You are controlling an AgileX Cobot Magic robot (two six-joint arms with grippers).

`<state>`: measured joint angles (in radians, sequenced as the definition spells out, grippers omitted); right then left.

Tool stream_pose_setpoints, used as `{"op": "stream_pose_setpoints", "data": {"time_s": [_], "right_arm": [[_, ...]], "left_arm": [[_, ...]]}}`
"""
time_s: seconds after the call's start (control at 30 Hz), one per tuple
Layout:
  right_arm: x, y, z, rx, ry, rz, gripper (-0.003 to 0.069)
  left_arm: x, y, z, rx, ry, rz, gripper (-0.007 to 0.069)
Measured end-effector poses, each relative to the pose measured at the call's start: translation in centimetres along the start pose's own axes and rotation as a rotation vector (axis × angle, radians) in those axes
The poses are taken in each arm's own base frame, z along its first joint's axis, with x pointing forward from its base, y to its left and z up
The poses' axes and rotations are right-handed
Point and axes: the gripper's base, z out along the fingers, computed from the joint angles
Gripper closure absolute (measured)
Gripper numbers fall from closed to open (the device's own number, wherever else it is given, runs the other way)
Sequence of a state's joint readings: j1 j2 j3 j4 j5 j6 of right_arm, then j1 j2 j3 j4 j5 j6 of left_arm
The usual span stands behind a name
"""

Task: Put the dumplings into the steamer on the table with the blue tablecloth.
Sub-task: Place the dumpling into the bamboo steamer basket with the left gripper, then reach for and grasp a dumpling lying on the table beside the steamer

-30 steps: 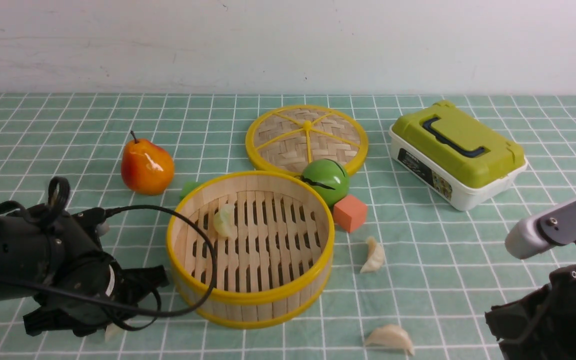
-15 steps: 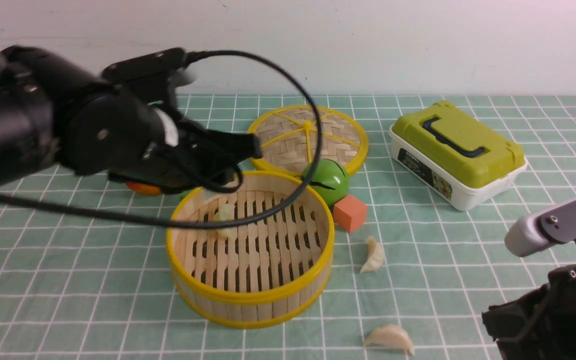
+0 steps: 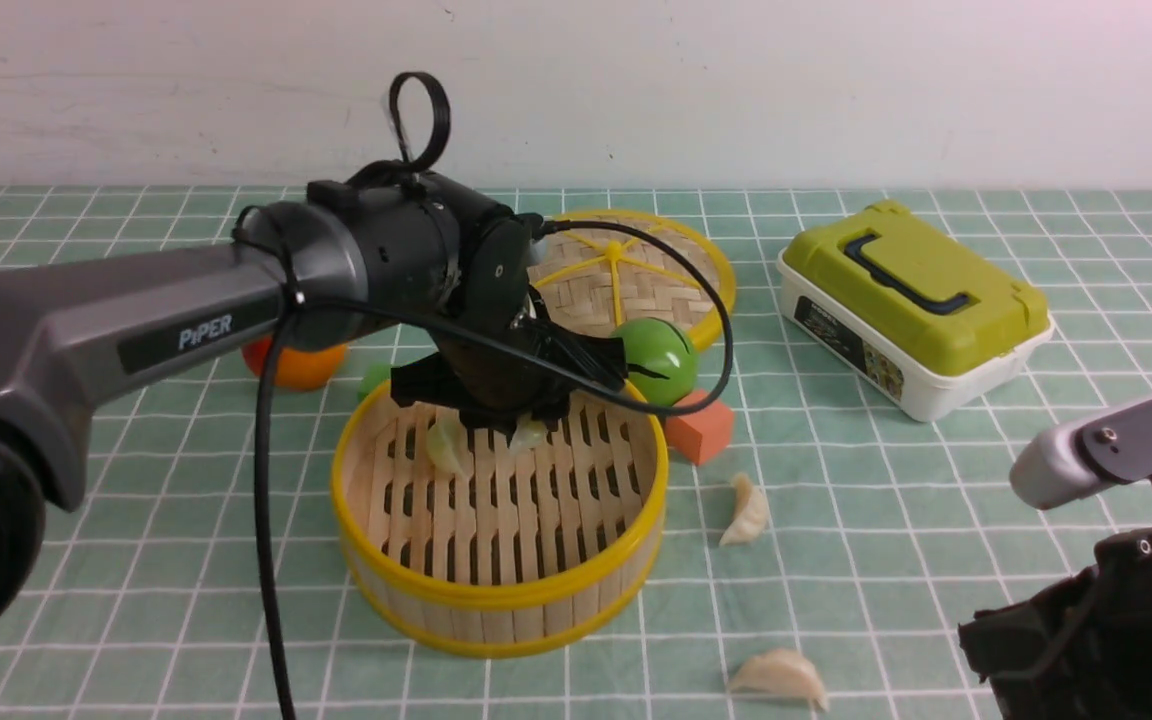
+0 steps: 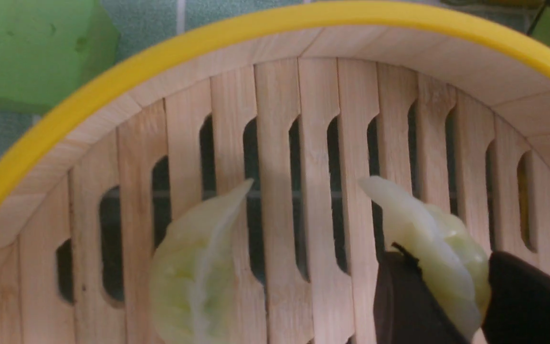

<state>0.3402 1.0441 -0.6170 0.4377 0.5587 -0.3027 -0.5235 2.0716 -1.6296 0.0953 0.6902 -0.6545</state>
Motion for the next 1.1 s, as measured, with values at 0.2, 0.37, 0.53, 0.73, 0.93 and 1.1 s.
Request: {"op": "stream_pose_setpoints", "data": {"time_s": [0.2, 0.37, 0.53, 0.73, 0.93, 1.1], "right_arm": [[0.0, 0.0, 0.0, 0.000, 0.001, 0.000, 0.0570], [0.2, 0.0, 0.1, -0.005, 0.020, -0.009, 0.0564], [0.5, 0.3, 0.8, -0.054, 0.085, -0.068, 0.0504], [-1.2, 0.4, 3.1, -0.112, 0.162, -0.074, 0.0291], [-4.6, 1.4, 6.9, -0.157, 0.239, -0.221, 0.0217], [-5.2, 2.8, 11.5, -0.162, 0.353, -0.464, 0.0223]], "left_arm": [[0.5, 0.1, 1.4, -0.013, 0.038, -0.012, 0.0343], [0.4, 0.1, 1.2, -0.019, 0.040, -0.009, 0.0335], [-1.1, -0.2, -4.4, -0.016, -0.008, 0.075, 0.0335], [-1.8, 0.7, -15.9, -0.016, -0.112, 0.207, 0.0335], [1.1, 3.3, -24.4, -0.012, -0.135, 0.238, 0.0335], [5.6, 6.4, -28.9, 0.026, -0.192, 0.253, 0.0335]]}}
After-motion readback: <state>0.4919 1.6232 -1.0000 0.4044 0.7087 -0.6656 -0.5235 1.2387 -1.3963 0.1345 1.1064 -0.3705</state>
